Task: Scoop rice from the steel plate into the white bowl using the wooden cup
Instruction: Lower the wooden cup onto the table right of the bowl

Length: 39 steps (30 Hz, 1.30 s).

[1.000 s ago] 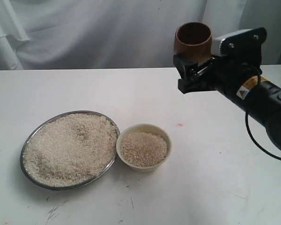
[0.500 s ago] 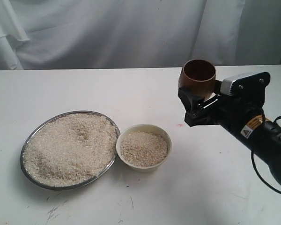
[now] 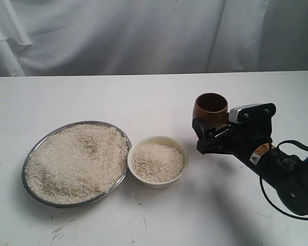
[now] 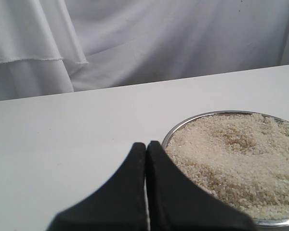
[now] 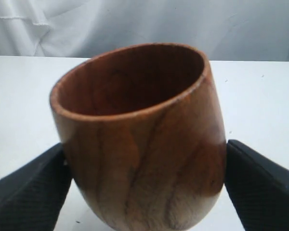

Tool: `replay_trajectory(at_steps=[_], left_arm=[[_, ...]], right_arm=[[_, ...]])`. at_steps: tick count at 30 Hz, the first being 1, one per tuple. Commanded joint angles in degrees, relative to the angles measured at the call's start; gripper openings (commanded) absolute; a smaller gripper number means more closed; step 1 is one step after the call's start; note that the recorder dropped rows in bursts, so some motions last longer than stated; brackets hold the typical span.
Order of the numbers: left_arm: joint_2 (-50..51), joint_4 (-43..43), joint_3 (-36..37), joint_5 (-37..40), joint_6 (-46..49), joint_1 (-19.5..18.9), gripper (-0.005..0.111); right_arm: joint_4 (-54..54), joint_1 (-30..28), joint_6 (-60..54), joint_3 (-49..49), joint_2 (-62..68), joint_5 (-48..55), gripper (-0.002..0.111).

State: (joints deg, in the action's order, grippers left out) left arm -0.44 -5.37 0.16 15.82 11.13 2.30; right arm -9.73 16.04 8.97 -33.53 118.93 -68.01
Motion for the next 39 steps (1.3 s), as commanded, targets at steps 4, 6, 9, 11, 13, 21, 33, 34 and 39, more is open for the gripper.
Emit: replay_trajectory(at_steps=[4, 6, 9, 11, 13, 21, 33, 34, 39], left_arm=[[0.44, -0.06, -0.16, -0.58, -0.15, 0.37, 0.000], [0.44, -0.06, -0.16, -0.58, -0.15, 0.37, 0.000], [0.44, -0.06, -0.16, -0.58, -0.15, 0.37, 0.000], [0.44, -0.06, -0.16, -0.58, -0.27, 0.37, 0.000], [0.44, -0.06, -0.16, -0.58, -0.27, 0.37, 0.000], [0.44, -0.06, -0.16, -0.58, -0.27, 0.37, 0.000], [0.44, -0.06, -0.16, -0.58, -0.15, 0.37, 0.000], [0.44, -0.06, -0.16, -0.58, -0.15, 0.37, 0.000], [0.44, -0.06, -0.16, -0.58, -0.35, 0.37, 0.000]], right_arm=[[-3.48, -0.34, -0.22, -4.59, 3.34, -0.67, 0.000], [-4.92, -0.34, -1.18, -5.88, 3.91, 0.29, 0.000], [-5.64, -0.34, -1.63, -8.19, 4.77, 5.23, 0.000], [-6.42, -0.34, -1.68, -9.57, 5.54, 7.50, 0.000], [-6.68, -0.34, -1.78, -10.30, 6.28, 8.36, 0.000], [-7.55, -0.34, -3.91, -11.07, 7.21, 8.34, 0.000], [-9.77, -0.34, -4.55, -11.07, 8.21, 11.22, 0.000], [-10.40, -0.34, -4.44, -11.07, 8.21, 11.21, 0.000], [-12.66, -0.34, -2.81, -11.07, 8.67, 10.84, 0.003]])
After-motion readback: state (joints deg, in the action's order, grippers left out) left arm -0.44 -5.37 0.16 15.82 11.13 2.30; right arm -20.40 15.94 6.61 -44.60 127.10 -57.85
